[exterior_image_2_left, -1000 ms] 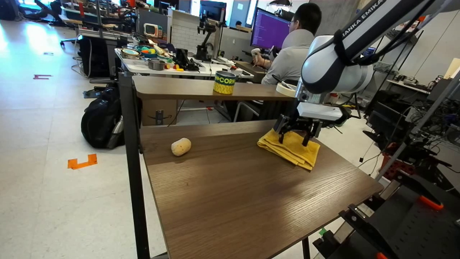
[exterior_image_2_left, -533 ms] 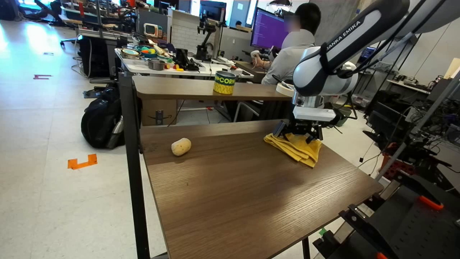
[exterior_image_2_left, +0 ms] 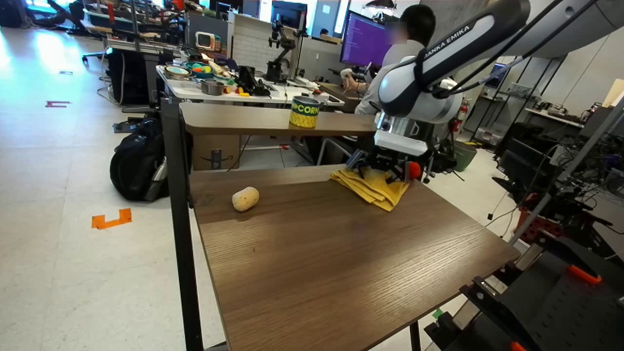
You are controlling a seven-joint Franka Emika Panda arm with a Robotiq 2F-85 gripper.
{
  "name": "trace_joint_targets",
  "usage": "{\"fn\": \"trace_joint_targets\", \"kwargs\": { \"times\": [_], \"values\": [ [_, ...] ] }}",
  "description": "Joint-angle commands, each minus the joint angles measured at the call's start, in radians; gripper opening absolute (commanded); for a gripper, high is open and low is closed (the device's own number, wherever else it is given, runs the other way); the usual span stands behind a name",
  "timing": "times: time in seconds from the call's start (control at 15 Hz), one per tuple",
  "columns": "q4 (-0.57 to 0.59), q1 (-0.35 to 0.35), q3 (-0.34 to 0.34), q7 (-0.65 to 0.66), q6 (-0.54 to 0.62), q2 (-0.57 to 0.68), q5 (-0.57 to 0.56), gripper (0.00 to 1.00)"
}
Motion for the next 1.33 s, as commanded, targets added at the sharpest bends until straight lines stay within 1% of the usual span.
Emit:
{"fn": "trace_joint_targets", "kwargs": {
  "times": [0.0, 0.27, 0.47, 0.6, 0.67, 0.73, 0.8, 0.93, 1.27],
  "values": [
    [-0.049, 0.091, 0.015, -0.052, 0.182, 0.036, -0.027, 1.0],
    [-0.198, 0.207, 0.003, -0.099, 0.338, -0.012, -0.112, 1.0],
    [-0.303, 0.276, 0.013, -0.13, 0.458, -0.049, -0.16, 1.0],
    [-0.327, 0.302, 0.008, -0.129, 0.491, -0.056, -0.167, 1.0],
    [-0.324, 0.306, 0.003, -0.125, 0.484, -0.056, -0.16, 1.0],
    [-0.301, 0.295, -0.007, -0.12, 0.438, -0.051, -0.151, 1.0],
    [-0.289, 0.287, -0.023, -0.109, 0.416, -0.047, -0.145, 1.0],
    [-0.268, 0.267, -0.082, -0.06, 0.386, -0.034, -0.133, 1.0],
    [-0.247, 0.208, -0.202, 0.024, 0.319, -0.01, -0.138, 1.0]
  ]
}}
